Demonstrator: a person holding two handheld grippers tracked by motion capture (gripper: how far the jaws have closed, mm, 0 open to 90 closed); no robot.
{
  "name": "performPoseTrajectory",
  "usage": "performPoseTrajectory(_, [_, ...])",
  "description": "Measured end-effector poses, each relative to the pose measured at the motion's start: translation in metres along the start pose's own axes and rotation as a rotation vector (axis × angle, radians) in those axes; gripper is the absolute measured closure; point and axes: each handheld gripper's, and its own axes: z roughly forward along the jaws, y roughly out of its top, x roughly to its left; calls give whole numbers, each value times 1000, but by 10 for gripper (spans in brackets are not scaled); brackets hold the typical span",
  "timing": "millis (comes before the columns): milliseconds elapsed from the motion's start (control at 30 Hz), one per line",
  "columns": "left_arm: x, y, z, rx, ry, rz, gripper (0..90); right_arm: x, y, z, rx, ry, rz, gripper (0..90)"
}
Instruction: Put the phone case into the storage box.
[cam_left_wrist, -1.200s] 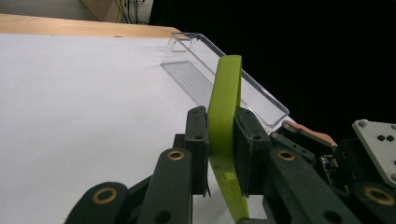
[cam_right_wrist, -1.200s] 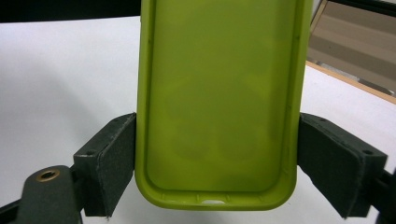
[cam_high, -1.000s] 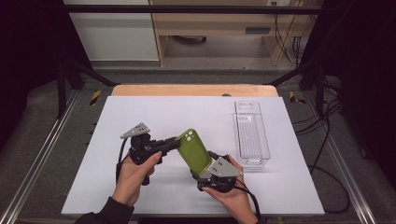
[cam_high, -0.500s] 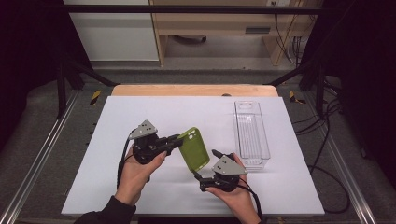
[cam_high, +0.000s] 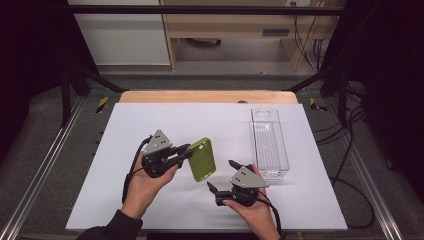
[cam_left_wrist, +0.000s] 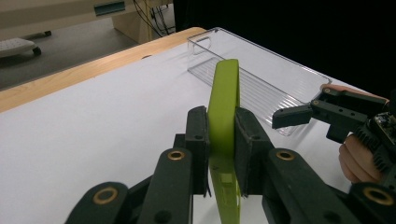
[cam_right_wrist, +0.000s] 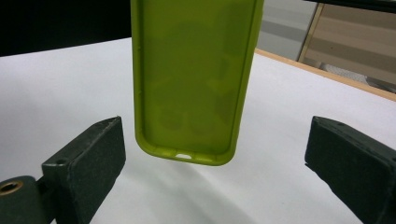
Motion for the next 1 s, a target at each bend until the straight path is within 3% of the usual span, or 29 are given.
performPoseTrajectory(733, [-14, 1, -3, 2, -4, 54, 769, -6, 13, -9, -40, -7, 33, 60])
performPoseTrajectory(1000, [-21, 1, -4, -11, -16, 67, 769, -5, 22, -12, -28, -6, 30, 64])
